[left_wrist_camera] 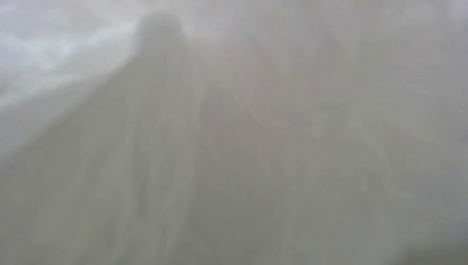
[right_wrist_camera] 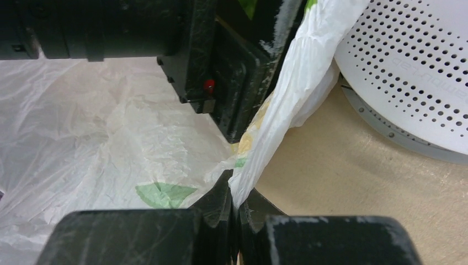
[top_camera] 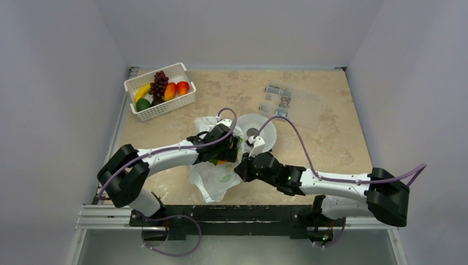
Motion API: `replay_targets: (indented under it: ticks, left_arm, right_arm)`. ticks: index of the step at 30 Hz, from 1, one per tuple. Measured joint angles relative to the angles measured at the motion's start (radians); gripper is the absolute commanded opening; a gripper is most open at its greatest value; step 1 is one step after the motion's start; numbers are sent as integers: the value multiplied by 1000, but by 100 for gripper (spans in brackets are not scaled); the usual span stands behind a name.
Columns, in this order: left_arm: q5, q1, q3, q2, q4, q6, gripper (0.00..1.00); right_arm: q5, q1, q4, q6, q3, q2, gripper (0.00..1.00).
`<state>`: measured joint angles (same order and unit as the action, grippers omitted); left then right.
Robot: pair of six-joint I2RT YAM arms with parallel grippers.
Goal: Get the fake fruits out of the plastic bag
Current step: Take out the fake fruit from the plastic bag.
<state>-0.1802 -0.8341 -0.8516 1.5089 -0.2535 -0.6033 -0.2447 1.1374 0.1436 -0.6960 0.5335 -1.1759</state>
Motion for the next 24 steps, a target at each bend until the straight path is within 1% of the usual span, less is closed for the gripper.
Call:
replay_targets:
  ticks: [2,3,8,10,12,15,18,24]
  left_arm:
    - [0,0,-15,32,6,5,76]
    - [0,-1,-23,46,7,6,73]
    - [-6,-1,-51,100,10,25,49]
    - [-6,-1,-52,101,10,29,41]
    - [-6,-1,-51,97,9,31,35]
    - [-6,-1,-47,64,-2,39,29]
    - [-5,-1,-25,-6,-18,39,26]
    - [-1,-1,19,-187,-63,40,22]
  right_arm:
    - [0,0,0,0,-3,-1,0]
    - [0,0,2,0,-5,-2,0]
    - [1,0,11,-1,-18,-2,0]
    - [3,0,12,-2,-20,-2,0]
    - [4,0,17,-3,-22,-2,0]
    - [5,0,25,-3,-26,-5,0]
    - [9,0,40,-3,-26,-19,0]
    - [20,0,52,-3,-26,-31,0]
